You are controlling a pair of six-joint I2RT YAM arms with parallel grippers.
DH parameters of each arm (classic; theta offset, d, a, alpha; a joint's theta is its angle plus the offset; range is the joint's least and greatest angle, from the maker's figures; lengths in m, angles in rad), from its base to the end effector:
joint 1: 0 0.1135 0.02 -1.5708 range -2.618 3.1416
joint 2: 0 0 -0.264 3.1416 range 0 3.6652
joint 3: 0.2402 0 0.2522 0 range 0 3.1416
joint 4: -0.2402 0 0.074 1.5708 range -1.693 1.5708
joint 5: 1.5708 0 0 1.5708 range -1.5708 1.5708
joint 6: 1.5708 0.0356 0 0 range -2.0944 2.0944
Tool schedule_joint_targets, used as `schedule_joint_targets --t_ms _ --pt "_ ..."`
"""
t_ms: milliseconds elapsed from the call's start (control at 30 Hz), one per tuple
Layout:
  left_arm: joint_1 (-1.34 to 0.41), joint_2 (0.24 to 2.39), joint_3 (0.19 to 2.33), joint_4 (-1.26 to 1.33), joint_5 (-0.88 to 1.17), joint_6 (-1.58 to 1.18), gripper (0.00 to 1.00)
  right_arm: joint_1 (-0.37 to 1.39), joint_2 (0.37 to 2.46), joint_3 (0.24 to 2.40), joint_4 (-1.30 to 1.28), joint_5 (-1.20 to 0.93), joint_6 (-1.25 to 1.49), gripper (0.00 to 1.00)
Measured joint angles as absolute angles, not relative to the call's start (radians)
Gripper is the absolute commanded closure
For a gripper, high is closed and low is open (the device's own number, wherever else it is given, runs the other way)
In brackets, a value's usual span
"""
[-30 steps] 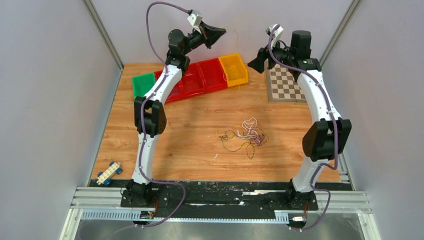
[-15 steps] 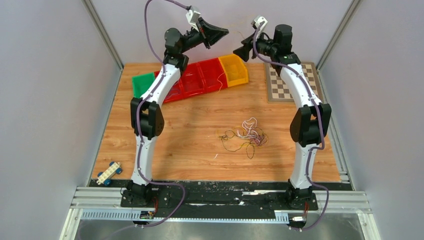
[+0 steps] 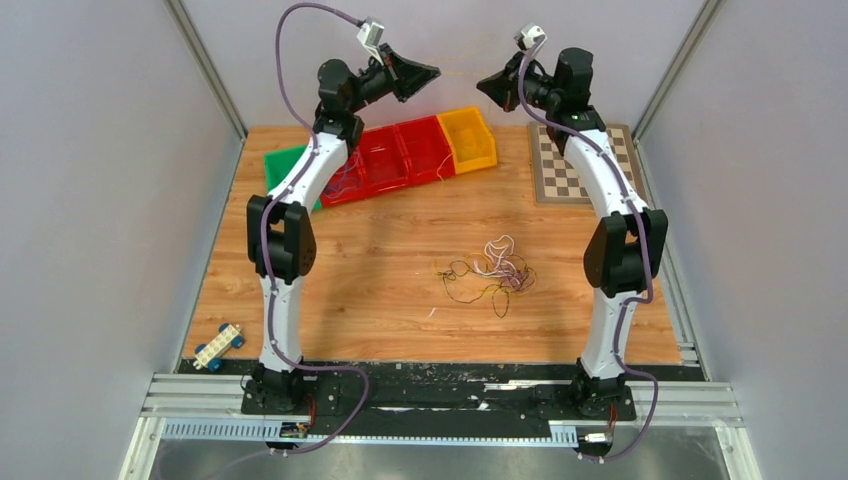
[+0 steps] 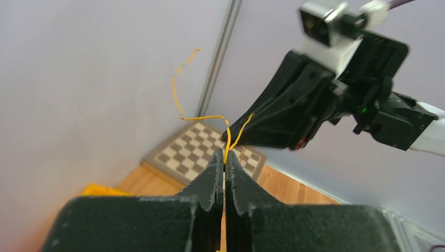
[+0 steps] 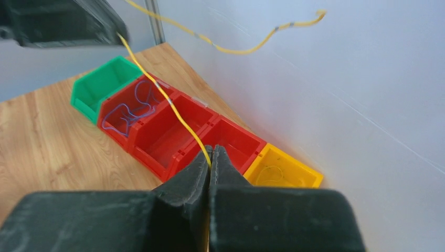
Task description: Untangle the cables
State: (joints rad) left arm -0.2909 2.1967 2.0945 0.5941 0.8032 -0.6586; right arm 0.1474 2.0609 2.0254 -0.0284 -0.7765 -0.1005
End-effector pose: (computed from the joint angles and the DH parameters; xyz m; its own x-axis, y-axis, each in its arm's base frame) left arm 0.4826 -0.1712 0.4088 -0.1359 -0.4029 -0.9051 0.9150 0.2993 -0.2707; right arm 0.4814 0.0967 0.3913 0.0171 -0.0698 -0.9974 -0.7989 0.5989 -0.0556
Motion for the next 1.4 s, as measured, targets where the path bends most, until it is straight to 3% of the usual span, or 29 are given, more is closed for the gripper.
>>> schedule_joint_targets --t_ms 200,467,533,567,600,633,700,767,1100,1400 --pt "-0.268 2.202 2.054 0.5 0.839 -0.794 1.0 0.142 2.038 2.013 0.073 -0.804 0.091 1.0" --pt "-0.373 2.229 2.049 0.52 0.979 -0.979 0.99 0.14 2.038 2.012 0.186 -0.814 0.307 1.0" --pt "-0.397 2.234 2.042 0.528 1.003 -1.018 0.82 0.141 2.038 2.009 0.203 -0.818 0.336 1.0" --pt "-0.403 2.239 2.042 0.536 1.013 -1.036 0.61 0.141 2.038 2.008 0.206 -0.819 0.343 1.0" --pt "-0.404 2.241 2.042 0.54 1.023 -1.056 0.51 0.14 2.038 2.004 0.209 -0.818 0.348 1.0" --pt "-0.401 2.242 2.041 0.543 1.032 -1.063 0.3 0.138 2.038 2.001 0.211 -0.816 0.35 1.0" --pt "-0.38 2.241 2.035 0.55 1.046 -1.081 0.08 0.136 2.038 1.995 0.21 -0.808 0.35 1.0" --pt "-0.339 2.229 2.003 0.548 1.049 -1.085 0.01 0.131 2.038 1.994 0.209 -0.798 0.344 1.0" --pt "-0.03 2.0 1.728 0.348 0.978 -0.847 0.0 0.099 2.055 2.001 0.208 -0.693 0.239 1.0" --pt "-0.004 1.792 1.597 0.255 0.928 -0.638 0.0 0.112 2.232 2.107 0.252 -0.506 0.059 1.0"
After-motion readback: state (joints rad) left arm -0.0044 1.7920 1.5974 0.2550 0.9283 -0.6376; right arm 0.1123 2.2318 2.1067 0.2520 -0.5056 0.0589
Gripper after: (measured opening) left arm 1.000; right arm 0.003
